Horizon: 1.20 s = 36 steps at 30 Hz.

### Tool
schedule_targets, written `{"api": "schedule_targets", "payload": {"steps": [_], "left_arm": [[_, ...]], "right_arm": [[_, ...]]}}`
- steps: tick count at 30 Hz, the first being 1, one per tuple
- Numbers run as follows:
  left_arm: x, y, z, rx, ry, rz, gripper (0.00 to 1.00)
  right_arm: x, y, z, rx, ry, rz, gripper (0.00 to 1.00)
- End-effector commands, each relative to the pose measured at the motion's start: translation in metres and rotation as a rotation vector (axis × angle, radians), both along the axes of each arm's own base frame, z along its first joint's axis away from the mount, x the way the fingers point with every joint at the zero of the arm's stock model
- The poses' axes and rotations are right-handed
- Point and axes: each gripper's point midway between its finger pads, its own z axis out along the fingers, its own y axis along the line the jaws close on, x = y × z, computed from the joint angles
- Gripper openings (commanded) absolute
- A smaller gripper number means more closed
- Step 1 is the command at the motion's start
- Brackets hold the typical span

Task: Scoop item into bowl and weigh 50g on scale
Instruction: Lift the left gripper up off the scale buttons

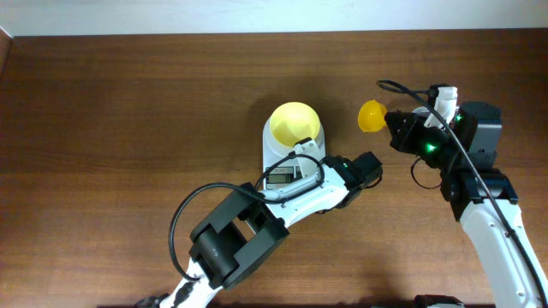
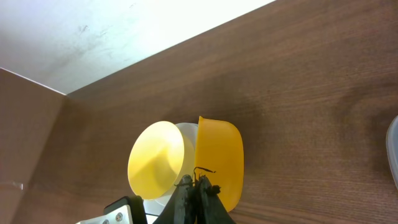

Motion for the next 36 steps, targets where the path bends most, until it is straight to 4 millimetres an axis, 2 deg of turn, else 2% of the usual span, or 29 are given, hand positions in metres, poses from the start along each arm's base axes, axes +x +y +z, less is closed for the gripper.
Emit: {"api": "schedule_targets", "payload": {"steps": [1, 5, 11, 17, 20, 24, 26, 33, 34, 35, 36], "left_arm": [[-0.003, -0.007, 0.004, -0.042, 0.008, 0.002, 0.00], [-0.003, -0.008, 0.003, -0.046, 0.005, 0.002, 0.00], [-0.007, -0.009, -0.011, -0.045, 0.039, 0.002, 0.00], [-0.005, -0.006, -0.009, -0.027, 0.024, 0.003, 0.00], [-0.005, -0.005, 0.002, -0.031, 0.013, 0.003, 0.00], [-0.007, -0.006, 0.033, -0.080, -0.004, 0.000, 0.00], [-0.011, -0.001, 0.050, -0.088, -0.005, 0.000, 0.00], [-0.030, 0.025, 0.085, -0.041, 0.028, 0.001, 0.00], [-0.033, 0.031, 0.095, -0.039, 0.029, 0.002, 0.16], [-0.036, 0.035, 0.105, -0.045, 0.024, 0.002, 0.60], [-0.039, 0.039, 0.119, -0.059, 0.014, -0.008, 0.81]], "right_arm": [[0.003, -0.005, 0.003, -0.018, -0.014, -0.014, 0.04], [0.003, -0.005, 0.003, -0.018, -0.013, -0.014, 0.04], [0.003, -0.005, 0.003, -0.018, -0.013, -0.014, 0.04], [0.003, -0.005, 0.003, -0.018, -0.013, -0.014, 0.04], [0.003, -0.005, 0.003, -0.018, -0.013, -0.014, 0.04], [0.004, -0.007, 0.003, -0.024, -0.013, -0.024, 0.04], [0.004, -0.007, 0.003, -0.024, -0.013, -0.024, 0.04], [0.004, -0.006, 0.003, -0.024, -0.013, -0.023, 0.04], [0.004, -0.007, 0.003, -0.024, -0.011, -0.024, 0.04], [0.003, -0.007, 0.002, -0.023, -0.006, -0.024, 0.04], [0.002, -0.007, 0.000, -0.023, 0.000, -0.023, 0.04]]}}
